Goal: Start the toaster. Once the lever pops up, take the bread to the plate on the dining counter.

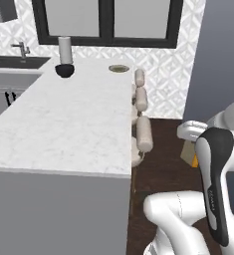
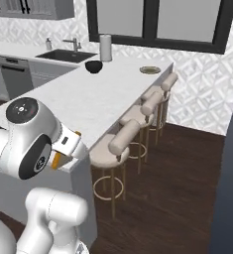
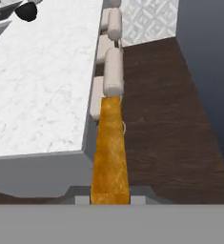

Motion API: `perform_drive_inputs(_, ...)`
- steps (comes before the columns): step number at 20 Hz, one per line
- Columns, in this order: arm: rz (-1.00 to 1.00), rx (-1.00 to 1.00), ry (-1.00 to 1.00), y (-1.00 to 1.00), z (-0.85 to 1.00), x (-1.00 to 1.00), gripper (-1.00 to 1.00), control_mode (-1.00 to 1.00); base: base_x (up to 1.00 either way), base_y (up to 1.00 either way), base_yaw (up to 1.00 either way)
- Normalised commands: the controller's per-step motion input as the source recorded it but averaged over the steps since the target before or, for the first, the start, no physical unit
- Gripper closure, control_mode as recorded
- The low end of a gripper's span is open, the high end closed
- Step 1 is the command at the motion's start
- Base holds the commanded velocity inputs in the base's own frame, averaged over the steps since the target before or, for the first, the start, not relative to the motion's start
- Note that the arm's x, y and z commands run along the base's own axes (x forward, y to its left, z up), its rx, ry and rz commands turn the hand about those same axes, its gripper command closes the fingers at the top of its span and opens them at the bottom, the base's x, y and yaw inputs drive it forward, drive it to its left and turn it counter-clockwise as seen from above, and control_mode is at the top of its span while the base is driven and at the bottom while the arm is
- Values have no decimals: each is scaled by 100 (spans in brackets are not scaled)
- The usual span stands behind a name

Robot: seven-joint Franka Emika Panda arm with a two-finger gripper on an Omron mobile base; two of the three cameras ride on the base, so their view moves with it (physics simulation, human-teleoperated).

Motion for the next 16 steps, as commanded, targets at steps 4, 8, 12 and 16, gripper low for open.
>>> perform_drive_inputs(4, 0, 0, 0, 0, 0, 0, 100, 100, 44, -100, 36)
perform_drive_inputs(8, 0, 0, 0, 0, 0, 0, 100, 100, 53, -100, 39)
perform_drive_inputs(12, 0, 0, 0, 0, 0, 0, 100, 100, 55, -99, 42)
perform_drive_inputs(16, 0, 0, 0, 0, 0, 0, 100, 100, 54, -100, 41)
